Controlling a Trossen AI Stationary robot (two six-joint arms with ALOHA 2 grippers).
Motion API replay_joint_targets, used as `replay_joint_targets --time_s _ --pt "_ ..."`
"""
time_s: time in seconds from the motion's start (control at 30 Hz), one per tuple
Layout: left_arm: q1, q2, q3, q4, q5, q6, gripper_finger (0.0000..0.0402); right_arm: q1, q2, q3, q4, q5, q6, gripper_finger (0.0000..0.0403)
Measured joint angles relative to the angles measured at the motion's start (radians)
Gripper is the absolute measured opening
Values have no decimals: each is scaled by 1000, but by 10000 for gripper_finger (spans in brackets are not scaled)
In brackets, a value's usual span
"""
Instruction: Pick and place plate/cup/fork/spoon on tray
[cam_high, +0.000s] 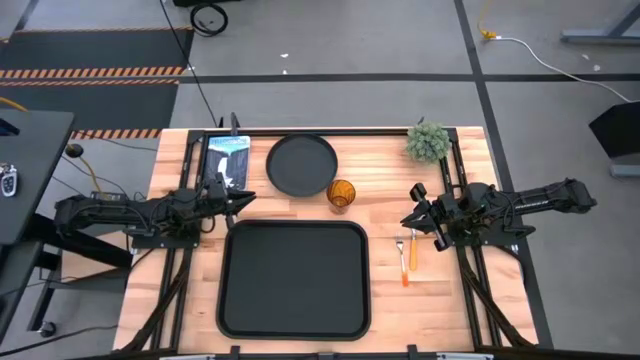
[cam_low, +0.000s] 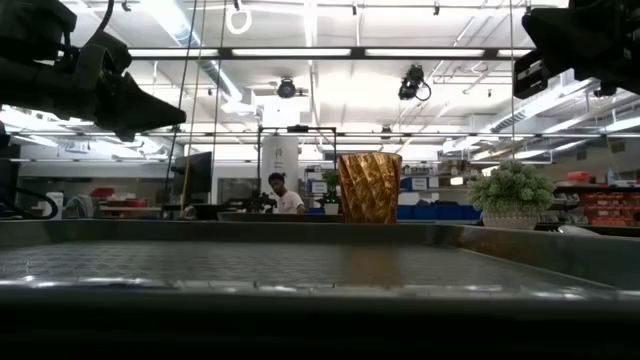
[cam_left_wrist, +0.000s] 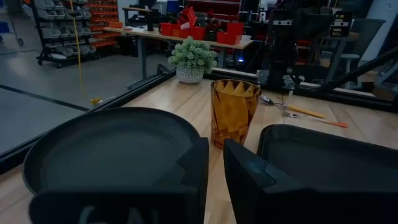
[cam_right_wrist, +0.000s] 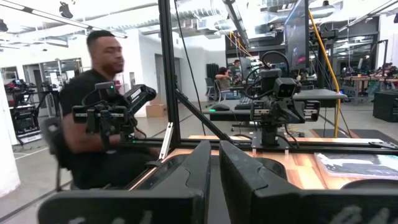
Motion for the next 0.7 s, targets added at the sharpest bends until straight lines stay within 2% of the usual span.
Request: replay_joint_targets --time_s 0.6,0.7 --pt "0 0 0 2 0 0 57 0 0 0 0 0 0 41" --pt "0 0 0 51 0 0 57 0 0 0 0 0 0 41"
